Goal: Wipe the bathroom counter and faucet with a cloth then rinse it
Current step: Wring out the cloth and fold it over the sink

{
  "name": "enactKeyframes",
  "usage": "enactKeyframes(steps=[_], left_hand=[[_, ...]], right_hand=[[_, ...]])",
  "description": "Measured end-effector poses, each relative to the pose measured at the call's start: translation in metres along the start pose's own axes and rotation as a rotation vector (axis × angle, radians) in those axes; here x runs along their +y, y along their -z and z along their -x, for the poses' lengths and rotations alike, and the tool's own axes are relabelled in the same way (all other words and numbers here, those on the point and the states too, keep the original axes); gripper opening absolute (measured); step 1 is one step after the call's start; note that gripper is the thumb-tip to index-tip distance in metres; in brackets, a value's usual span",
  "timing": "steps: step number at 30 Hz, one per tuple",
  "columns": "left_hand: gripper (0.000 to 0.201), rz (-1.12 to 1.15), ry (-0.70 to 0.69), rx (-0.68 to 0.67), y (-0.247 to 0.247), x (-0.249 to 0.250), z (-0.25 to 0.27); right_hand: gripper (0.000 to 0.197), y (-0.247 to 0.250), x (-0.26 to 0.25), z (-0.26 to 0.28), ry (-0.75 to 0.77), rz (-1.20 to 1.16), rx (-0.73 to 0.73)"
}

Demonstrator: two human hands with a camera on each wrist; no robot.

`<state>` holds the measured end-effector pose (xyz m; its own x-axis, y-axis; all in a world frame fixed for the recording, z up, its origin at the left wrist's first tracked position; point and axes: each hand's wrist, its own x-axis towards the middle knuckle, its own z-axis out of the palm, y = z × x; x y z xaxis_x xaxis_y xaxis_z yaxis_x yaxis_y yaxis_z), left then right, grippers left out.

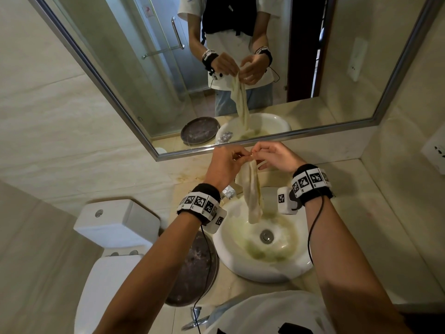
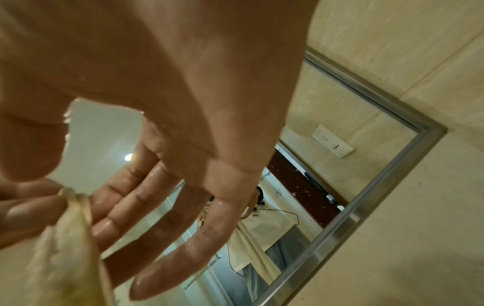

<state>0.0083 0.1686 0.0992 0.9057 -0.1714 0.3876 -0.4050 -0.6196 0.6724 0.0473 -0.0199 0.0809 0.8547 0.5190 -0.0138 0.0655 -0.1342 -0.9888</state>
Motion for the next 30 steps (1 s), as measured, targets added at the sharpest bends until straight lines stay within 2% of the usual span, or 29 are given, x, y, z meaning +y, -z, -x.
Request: enactKeyframes(steps=[4, 6, 9, 12, 16, 18, 19, 22, 26, 28, 30], left_hand=[[0.011, -0.015, 0.096, 0.008, -0.005, -0.001, -0.001], [0.012, -0.029, 0.100, -0.031, -0.005, -0.004, 0.000], [0.014, 0.019, 0.061, -0.198, -0.002, -0.010, 0.002], [0.017, 0.092, 0.124, -0.331, 0.004, -0.018, 0.003], [0.021, 0.036, 0.183, -0.574, 0.005, -0.035, 0.010], [0.015, -0.038, 0.171, -0.690, 0.003, -0.041, 0.017], [0.009, -0.062, 0.180, -0.703, 0.003, -0.043, 0.020], [0.010, -0.238, 0.134, -0.635, 0.009, -0.050, 0.023], [0.027, -0.785, -0.093, -0.511, 0.016, -0.047, 0.015], [0.030, -0.966, -0.178, -0.435, 0.020, -0.044, 0.014], [0.031, -1.084, -0.200, -0.386, 0.023, -0.042, 0.014]], right_hand=[[0.010, -0.002, 0.000, 0.004, 0.072, -0.015, 0.006], [0.009, -0.001, 0.003, 0.004, 0.076, -0.038, -0.007], [0.024, -0.002, 0.010, 0.002, 0.050, -0.090, -0.053], [0.036, -0.006, 0.014, 0.001, 0.031, -0.114, -0.110], [0.027, -0.004, 0.013, -0.001, 0.054, -0.113, -0.099], [0.018, 0.000, 0.013, -0.001, 0.053, -0.128, -0.070], [0.015, 0.002, 0.014, -0.001, 0.055, -0.139, -0.063], [0.014, 0.007, 0.020, 0.000, 0.039, -0.132, -0.053], [0.012, 0.005, 0.029, 0.002, -0.003, -0.076, -0.001], [0.012, 0.006, 0.030, 0.003, -0.009, -0.059, 0.037], [0.011, 0.007, 0.031, 0.003, -0.006, -0.064, 0.055]])
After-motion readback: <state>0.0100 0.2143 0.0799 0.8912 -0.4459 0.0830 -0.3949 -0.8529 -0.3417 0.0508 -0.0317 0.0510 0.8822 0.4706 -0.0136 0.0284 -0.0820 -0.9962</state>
